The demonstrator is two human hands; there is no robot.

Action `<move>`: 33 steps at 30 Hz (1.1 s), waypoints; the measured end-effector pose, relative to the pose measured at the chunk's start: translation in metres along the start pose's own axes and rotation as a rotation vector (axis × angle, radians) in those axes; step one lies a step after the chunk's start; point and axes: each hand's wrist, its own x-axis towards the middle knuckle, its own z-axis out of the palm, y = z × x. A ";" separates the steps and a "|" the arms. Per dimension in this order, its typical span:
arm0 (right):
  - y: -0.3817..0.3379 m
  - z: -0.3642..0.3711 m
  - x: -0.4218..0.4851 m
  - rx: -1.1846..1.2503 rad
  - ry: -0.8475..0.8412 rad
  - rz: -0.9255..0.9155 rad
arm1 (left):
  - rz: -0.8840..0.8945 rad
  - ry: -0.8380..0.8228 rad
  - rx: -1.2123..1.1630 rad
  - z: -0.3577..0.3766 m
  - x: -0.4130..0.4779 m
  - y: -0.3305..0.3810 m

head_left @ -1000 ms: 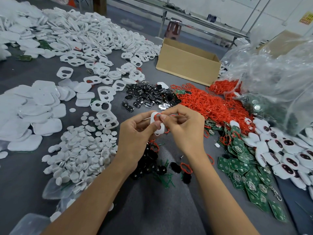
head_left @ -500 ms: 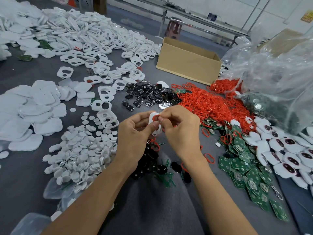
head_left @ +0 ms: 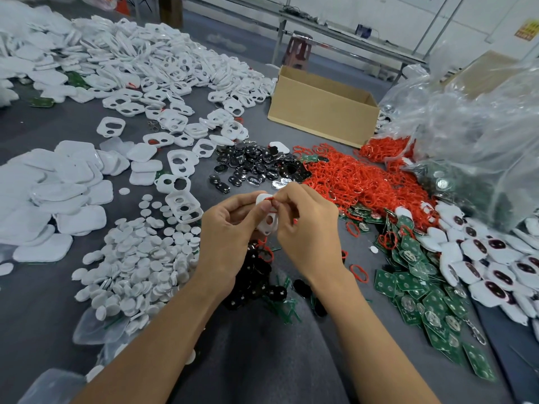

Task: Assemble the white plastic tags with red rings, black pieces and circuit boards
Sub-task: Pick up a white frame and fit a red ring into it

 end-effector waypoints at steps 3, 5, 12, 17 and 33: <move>-0.001 -0.001 0.001 0.028 -0.014 0.007 | 0.007 0.001 -0.003 -0.001 0.000 -0.001; -0.001 -0.001 0.000 0.038 -0.016 0.009 | 0.016 0.002 -0.006 -0.001 0.000 -0.001; -0.004 0.003 -0.001 0.025 0.022 -0.031 | 0.045 0.016 0.024 -0.002 0.002 -0.003; -0.001 0.006 -0.006 0.007 0.062 -0.043 | 0.068 0.021 0.087 -0.002 0.003 -0.006; 0.014 -0.009 0.009 0.903 -0.259 0.561 | -0.024 -0.024 -0.137 -0.001 0.000 0.006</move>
